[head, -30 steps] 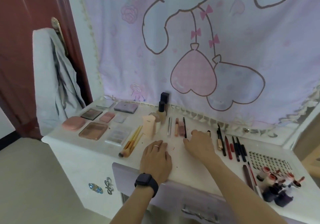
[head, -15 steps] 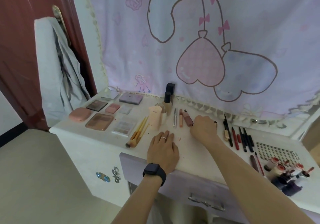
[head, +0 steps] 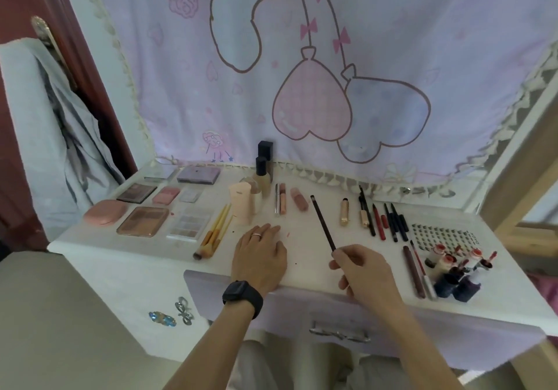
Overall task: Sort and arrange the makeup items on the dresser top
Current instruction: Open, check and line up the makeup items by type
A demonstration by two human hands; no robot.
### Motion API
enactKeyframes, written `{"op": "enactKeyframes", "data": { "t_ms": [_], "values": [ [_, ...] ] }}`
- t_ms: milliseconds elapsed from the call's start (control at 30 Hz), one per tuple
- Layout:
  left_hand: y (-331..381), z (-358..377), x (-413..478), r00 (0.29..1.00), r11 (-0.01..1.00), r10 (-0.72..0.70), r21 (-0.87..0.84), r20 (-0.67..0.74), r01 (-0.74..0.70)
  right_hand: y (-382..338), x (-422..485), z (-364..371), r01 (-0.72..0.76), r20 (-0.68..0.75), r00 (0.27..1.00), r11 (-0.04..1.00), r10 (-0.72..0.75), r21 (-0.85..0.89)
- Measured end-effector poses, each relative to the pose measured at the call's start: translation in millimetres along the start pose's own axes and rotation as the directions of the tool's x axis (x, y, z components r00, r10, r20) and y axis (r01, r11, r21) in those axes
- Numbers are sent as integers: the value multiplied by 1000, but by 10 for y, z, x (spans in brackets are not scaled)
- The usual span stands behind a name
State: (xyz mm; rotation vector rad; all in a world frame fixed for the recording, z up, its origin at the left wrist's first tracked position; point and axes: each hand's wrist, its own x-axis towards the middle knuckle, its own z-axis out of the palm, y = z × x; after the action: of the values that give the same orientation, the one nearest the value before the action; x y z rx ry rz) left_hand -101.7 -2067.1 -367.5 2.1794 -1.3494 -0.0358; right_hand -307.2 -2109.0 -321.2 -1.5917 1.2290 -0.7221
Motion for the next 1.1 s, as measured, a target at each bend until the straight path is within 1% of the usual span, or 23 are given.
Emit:
{"op": "enactKeyframes", "data": {
  "t_ms": [33,67,100,133,167,200,233,267,333,467,567,633,700,767,800,833,900,933,967,1000,1033,1067,1100],
  "values": [
    [23,-32,-2,1000,998,-4,-56,-7,3,66,-85,-32,4,14,1000,1000,-4,29],
    [58,-76,-13,1000,988,-15,-153,-12,13,129,-162,-64,4,22,1000,999,-5,50],
    [104,-128,-33,1000,957,-30,-289,-6,27,188,-235,-101,5,32,999,998,-7,65],
    [155,-178,-62,999,895,-42,-445,15,44,238,-306,-139,6,53,999,997,-10,79],
    [213,-230,-95,998,808,-39,-585,59,66,287,-369,-177,7,80,997,995,-15,95],
    [274,-282,-127,993,723,-12,-686,113,87,329,-427,-211,7,109,994,993,-19,114],
    [330,-326,-155,986,661,28,-742,167,107,366,-476,-244,9,133,991,991,-26,132],
    [377,-355,-178,974,626,75,-771,215,122,395,-517,-275,12,149,988,990,-33,141],
    [463,-387,-241,956,606,137,-785,260,126,440,-575,-333,18,141,989,990,-37,138],
    [523,-342,-389,958,589,125,-796,259,139,511,-638,-430,-4,62,998,984,-7,180],
    [547,-297,-487,961,574,139,-810,241,120,559,-657,-460,-32,125,992,968,0,250],
    [571,-267,-555,962,611,169,-788,215,69,584,-645,-437,-12,143,990,986,-12,168],
    [583,-239,-627,957,706,223,-708,187,-26,601,-622,-405,40,114,993,999,-44,35],
    [574,-216,-684,923,820,346,-531,166,-212,609,-603,-397,82,109,991,996,-79,-29],
    [570,-224,-709,896,848,412,-429,167,-310,606,-595,-404,91,119,989,995,-87,-29],
    [563,-249,-724,869,854,466,-341,168,-392,597,-593,-421,101,133,986,994,-96,-31],
    [516,-335,-713,812,819,567,-188,134,-541,576,-595,-470,157,163,976,985,-145,-66],
    [483,-382,-698,779,788,615,-142,122,-599,564,-608,-501,200,180,967,975,-180,-98],
    [454,-433,-688,760,771,637,-147,132,-620,549,-632,-530,243,199,956,961,-215,-132],
    [432,-485,-681,766,785,616,-218,182,-580,533,-663,-555,282,217,945,946,-245,-162],
    [412,-524,-666,772,809,576,-326,268,-490,513,-693,-576,318,234,933,931,-274,-179],
    [390,-555,-639,757,824,538,-420,371,-380,491,-723,-591,350,250,920,918,-301,-186],
    [376,-584,-602,717,831,518,-472,466,-294,467,-750,-598,378,264,909,905,-323,-195]
  ]
}}
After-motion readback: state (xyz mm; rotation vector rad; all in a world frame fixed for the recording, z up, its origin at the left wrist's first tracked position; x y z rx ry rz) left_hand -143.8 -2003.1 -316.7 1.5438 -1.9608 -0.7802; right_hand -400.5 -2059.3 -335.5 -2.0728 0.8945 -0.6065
